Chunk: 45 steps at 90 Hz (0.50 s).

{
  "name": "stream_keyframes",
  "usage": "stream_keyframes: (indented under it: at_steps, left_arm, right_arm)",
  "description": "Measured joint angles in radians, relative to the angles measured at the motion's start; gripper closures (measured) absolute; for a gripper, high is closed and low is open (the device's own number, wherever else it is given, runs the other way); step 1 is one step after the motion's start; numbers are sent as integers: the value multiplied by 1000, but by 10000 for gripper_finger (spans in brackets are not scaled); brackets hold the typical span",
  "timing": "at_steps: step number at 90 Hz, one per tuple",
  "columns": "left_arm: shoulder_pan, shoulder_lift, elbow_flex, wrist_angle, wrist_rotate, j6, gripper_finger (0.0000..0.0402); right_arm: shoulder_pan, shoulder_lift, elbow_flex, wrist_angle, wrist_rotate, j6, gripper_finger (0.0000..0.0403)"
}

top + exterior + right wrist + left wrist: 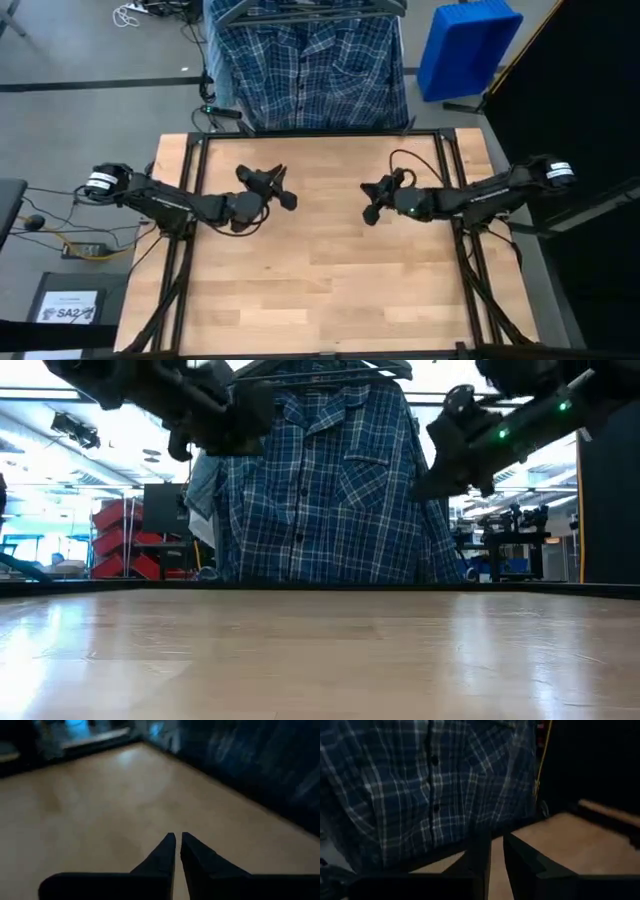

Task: Hang clothes
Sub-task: Unhang the black hanger from the hanging rack

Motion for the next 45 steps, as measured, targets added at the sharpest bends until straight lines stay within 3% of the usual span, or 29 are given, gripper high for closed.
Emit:
stream_keyframes:
  at_steps: [8,17,33,45]
  left_arm:
    - [1,38,0,10,0,0,375]
    - [5,87,0,48,0,4,375]
    - [33,148,17,126,0,20,375]
    - [54,159,47,193,0,134,375]
  right_arm:
    - [12,50,0,-36,-68,62,400]
    - [25,106,0,-26,-64,86,401]
    - [5,167,0,90,-32,-1,400]
    - [-22,175,0,197,-31,-74,401]
